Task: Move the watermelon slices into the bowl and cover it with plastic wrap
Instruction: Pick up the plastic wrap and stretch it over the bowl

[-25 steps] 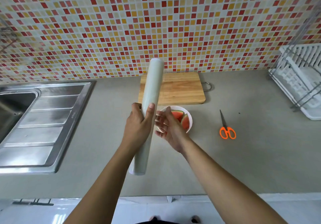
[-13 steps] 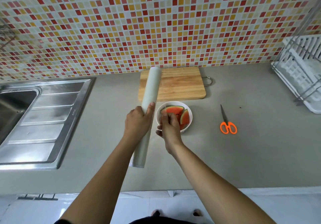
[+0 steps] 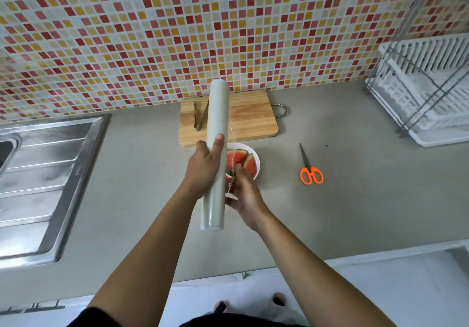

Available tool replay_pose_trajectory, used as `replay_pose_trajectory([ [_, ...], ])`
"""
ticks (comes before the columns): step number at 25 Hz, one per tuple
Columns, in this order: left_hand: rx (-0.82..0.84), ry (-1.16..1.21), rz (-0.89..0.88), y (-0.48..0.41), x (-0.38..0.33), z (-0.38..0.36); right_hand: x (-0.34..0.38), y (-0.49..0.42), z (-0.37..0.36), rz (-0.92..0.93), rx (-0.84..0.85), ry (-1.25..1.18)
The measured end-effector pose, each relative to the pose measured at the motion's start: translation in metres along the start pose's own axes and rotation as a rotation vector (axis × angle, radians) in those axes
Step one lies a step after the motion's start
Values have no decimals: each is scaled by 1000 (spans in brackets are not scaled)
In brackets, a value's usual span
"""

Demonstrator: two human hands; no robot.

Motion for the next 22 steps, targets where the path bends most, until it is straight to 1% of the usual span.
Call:
replay_pose_trajectory([
  [2,-12,-1,-12,-4,-3,6,-7,3,-4,5,23,24],
  [5,2,6,8,-7,-1,12,-10,6,-11,40,62,-12],
  [8,10,28,42,-8,5,15,-13,6,-12,42,32,-84],
  [10,6,-4,45,-8,6,16,-17,7,-10,24,-3,-66],
  [13,-44,-161,-22,-10,2,21,-20,6,-5,6,-58,-2],
  [15,-120,-263,-83,-11,-3,25,-20,6,-1,39,-76,34],
  [18,-212,-438,-171,-7,-9,26,-18,6,5,96,-110,21],
  [20,-214,-538,-208,-5,-9,23,-16,6,13,119,-144,8],
  [22,-176,-562,-192,-5,-7,22,-16,6,22,114,-167,32],
])
Point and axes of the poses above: each hand's wrist, its own y-axis away from the middle knuckle, its own z-axis out of the back of the hand, x = y × z, the point moved 8 cm from there along -y, towards the middle knuckle, and after that the axes turned 3 degrees about -x, right-handed, at the moved point
